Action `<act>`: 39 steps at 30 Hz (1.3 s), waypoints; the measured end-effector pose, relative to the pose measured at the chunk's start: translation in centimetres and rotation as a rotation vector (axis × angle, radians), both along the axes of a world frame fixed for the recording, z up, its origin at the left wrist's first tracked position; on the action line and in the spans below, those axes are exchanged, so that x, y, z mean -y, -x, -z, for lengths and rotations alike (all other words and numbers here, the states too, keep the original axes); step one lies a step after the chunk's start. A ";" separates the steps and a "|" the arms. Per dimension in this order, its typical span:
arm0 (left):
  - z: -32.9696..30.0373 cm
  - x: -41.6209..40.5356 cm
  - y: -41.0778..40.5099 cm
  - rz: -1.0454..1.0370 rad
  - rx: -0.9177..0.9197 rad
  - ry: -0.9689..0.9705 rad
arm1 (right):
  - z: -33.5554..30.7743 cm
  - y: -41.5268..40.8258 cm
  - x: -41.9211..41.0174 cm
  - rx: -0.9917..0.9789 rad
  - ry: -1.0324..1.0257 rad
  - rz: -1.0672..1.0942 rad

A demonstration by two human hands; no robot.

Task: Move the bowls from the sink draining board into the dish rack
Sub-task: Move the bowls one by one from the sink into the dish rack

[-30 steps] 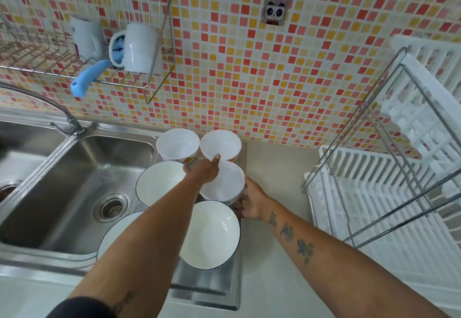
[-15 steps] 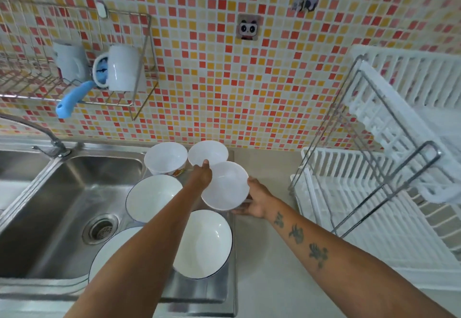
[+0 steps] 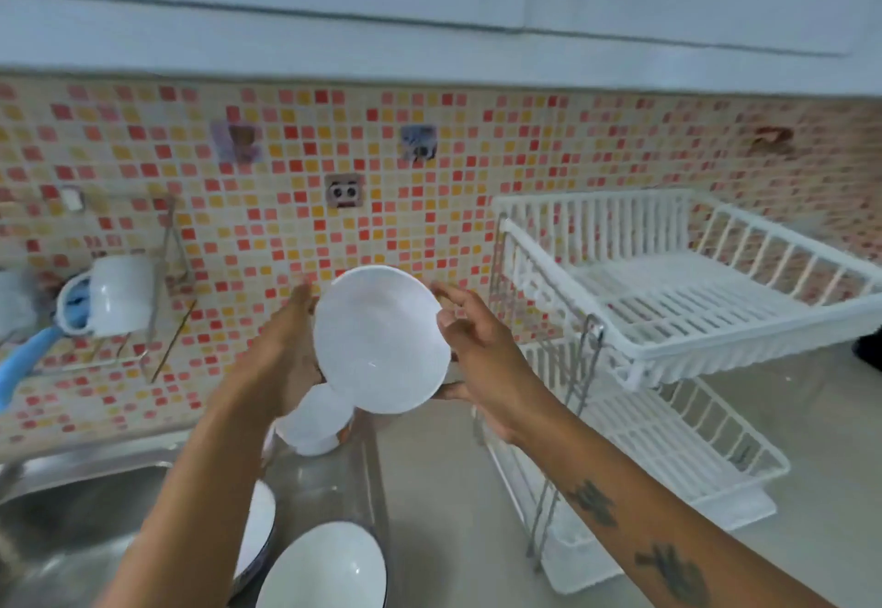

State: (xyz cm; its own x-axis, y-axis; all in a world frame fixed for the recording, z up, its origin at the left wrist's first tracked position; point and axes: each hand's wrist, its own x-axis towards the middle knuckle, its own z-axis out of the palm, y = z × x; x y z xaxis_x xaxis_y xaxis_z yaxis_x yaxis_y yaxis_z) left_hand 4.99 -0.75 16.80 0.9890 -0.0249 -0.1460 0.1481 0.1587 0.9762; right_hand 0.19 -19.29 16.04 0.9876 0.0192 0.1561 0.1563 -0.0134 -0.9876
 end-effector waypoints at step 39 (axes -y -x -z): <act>-4.2 44.9 -8.5 0.264 0.388 -0.731 | -7.4 -10.6 40.8 -0.238 0.368 0.317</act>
